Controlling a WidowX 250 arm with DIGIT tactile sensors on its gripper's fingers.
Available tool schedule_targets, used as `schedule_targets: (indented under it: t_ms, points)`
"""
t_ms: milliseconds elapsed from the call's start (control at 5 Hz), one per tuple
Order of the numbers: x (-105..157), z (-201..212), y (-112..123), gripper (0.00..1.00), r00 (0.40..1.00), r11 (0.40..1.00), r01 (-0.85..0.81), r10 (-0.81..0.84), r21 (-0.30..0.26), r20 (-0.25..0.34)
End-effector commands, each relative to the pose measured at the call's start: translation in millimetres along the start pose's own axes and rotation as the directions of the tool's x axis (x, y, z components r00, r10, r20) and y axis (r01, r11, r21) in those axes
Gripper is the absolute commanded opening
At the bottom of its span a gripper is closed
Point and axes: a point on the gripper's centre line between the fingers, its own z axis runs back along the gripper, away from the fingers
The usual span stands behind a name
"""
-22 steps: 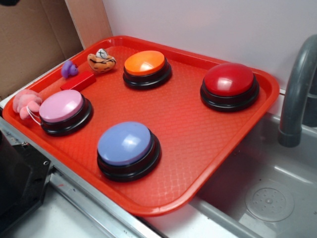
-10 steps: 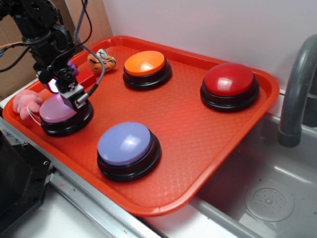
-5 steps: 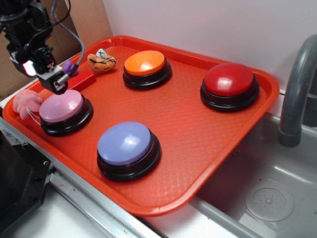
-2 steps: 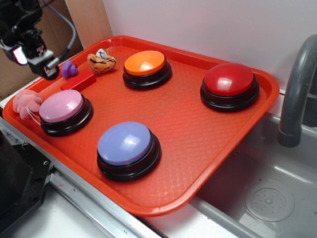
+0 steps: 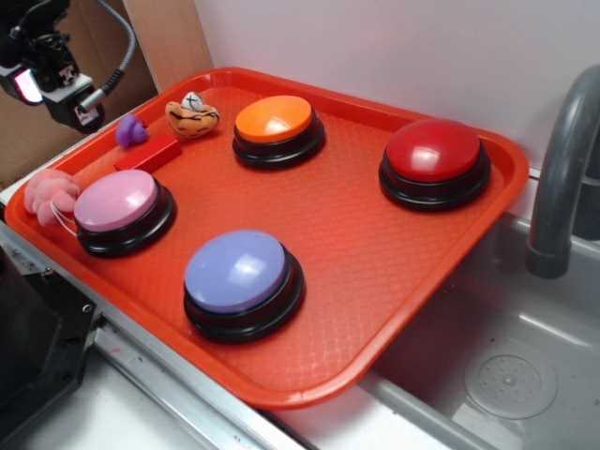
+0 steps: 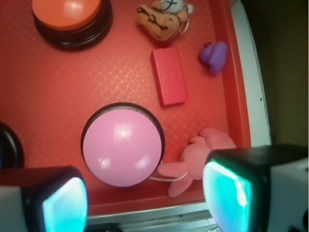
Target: Push the pink button.
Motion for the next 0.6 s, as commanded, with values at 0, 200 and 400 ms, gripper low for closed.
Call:
schedule_targets:
  t_ms: [0,200,400]
  points:
    - [9.2,24.3,8.1,1.00,0.998,0.999,-0.027,0.025,0.023,0.054]
    - [6.2,33.5,11.6,1.00,0.997,0.998,-0.051,0.050,0.024,0.060]
    - [2.8,42.1,13.7,1.00,0.995,0.998,-0.068,0.066,0.016,0.077]
